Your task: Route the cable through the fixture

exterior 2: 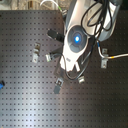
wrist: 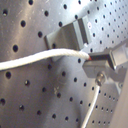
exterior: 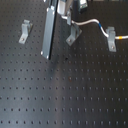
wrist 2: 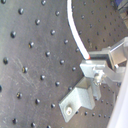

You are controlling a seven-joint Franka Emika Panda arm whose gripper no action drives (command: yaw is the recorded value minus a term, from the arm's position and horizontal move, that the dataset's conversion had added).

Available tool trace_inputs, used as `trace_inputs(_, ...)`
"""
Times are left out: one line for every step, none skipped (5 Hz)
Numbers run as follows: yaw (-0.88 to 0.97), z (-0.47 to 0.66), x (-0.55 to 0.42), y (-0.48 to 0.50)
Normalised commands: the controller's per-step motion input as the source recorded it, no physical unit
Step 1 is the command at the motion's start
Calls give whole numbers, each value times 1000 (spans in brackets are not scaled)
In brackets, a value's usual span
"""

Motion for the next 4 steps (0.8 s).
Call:
trace_inputs(3,-139,132,-200)
trace_inputs(137,-399,61,-123)
trace_inputs(331,-397,73,-12)
trace_inputs(437,-118,148,123)
